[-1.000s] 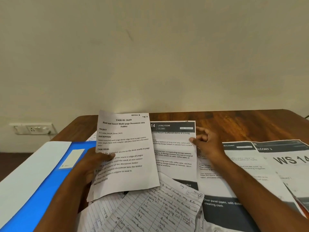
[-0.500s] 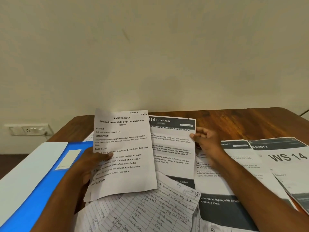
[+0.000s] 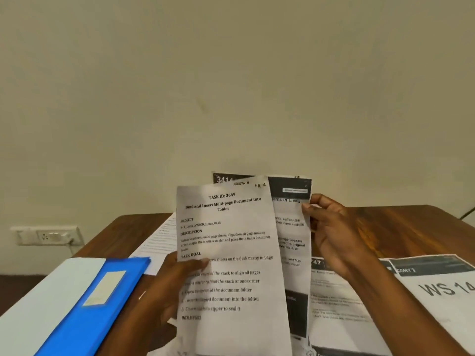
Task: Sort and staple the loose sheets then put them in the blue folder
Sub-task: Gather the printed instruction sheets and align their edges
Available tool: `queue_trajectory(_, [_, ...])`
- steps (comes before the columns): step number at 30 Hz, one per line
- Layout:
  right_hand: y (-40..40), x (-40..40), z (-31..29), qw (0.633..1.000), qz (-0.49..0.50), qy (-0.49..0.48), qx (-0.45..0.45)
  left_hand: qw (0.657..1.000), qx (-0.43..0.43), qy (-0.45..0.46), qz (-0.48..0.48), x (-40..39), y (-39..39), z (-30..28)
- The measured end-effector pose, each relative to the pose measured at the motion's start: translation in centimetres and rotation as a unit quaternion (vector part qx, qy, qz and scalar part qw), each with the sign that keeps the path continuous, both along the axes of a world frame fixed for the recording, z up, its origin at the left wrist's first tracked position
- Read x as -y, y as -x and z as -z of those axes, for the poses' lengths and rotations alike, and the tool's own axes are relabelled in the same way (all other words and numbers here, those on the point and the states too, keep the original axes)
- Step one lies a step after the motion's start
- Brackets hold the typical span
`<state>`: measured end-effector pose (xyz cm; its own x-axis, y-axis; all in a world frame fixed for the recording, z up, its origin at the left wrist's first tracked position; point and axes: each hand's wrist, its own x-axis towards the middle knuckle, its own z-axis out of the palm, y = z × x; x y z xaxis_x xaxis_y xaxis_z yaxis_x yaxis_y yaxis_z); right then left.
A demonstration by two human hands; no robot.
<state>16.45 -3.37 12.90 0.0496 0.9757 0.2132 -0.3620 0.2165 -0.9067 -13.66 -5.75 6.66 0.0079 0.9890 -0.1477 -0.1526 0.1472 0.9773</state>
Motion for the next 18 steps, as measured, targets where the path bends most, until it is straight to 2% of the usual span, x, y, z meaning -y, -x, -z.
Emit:
queue_trajectory(9, [0.6, 1.7, -2.2, 0.999, -0.029, -0.029, 0.017, 0.999, -0.007, -0.026, -0.018, 0.5, -1.3, -0.7])
queue_trajectory(18, [1.3, 2.5, -3.0, 0.986, 0.051, -0.105, 0.121, 0.990, 0.004, -0.096, -0.099, 0.6, -2.1, -1.6])
